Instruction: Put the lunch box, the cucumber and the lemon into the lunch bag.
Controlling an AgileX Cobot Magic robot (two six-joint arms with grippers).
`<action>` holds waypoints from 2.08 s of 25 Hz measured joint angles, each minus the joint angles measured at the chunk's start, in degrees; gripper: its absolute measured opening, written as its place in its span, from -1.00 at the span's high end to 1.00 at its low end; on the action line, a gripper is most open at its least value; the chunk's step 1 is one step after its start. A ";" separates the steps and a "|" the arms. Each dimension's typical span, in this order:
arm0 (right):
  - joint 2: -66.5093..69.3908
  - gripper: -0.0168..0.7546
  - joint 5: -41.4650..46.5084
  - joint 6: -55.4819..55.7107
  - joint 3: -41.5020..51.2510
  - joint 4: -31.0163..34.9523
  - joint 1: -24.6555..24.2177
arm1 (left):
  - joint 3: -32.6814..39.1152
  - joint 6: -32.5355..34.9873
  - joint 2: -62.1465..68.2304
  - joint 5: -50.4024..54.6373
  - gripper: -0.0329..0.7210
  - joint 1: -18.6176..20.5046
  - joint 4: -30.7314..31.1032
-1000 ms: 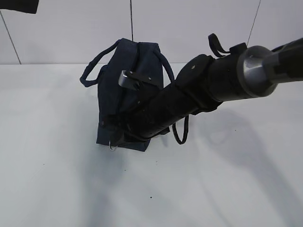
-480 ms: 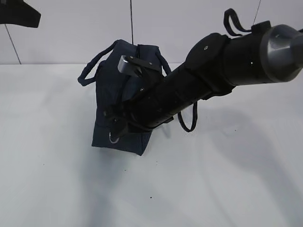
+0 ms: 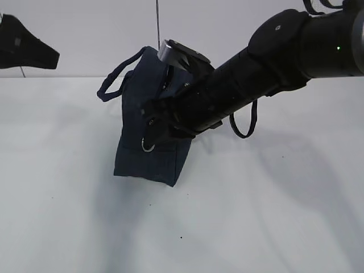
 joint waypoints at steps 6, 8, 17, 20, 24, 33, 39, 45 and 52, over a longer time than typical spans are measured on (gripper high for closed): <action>0.00 0.96 3.33 0.25 -4.85 -2.00 -0.06 | 4.25 4.53 0.00 -1.23 0.11 0.00 -4.63; 0.00 0.96 4.33 0.58 -7.09 -3.00 -0.06 | 5.60 6.81 0.00 -1.48 0.11 0.00 -7.35; -0.13 0.96 7.84 4.24 -10.31 -9.94 -0.58 | 6.90 14.55 6.12 -1.32 0.11 0.00 -18.78; -0.13 0.96 8.50 4.80 -10.31 -11.56 -0.68 | 6.90 15.64 8.87 -0.51 0.11 -0.37 -20.68; -0.13 0.96 8.50 4.80 -10.44 -11.80 -0.71 | 6.90 17.26 11.59 0.08 0.11 -1.90 -22.61; -0.13 0.96 4.95 4.68 -10.44 -11.92 -0.71 | 6.90 18.95 14.70 -1.18 0.11 -3.29 -25.06; -0.13 0.96 4.31 4.35 -10.44 -11.92 -0.71 | 6.90 21.73 14.96 -3.59 -0.01 -3.29 -25.61; -0.13 0.96 3.64 3.79 -10.44 -11.92 -0.71 | 6.90 23.47 18.08 -4.09 -0.06 -5.27 -26.83; -0.13 0.96 3.07 3.33 -10.44 -11.92 -0.71 | 6.90 25.81 18.56 -8.60 -0.04 -8.12 -28.28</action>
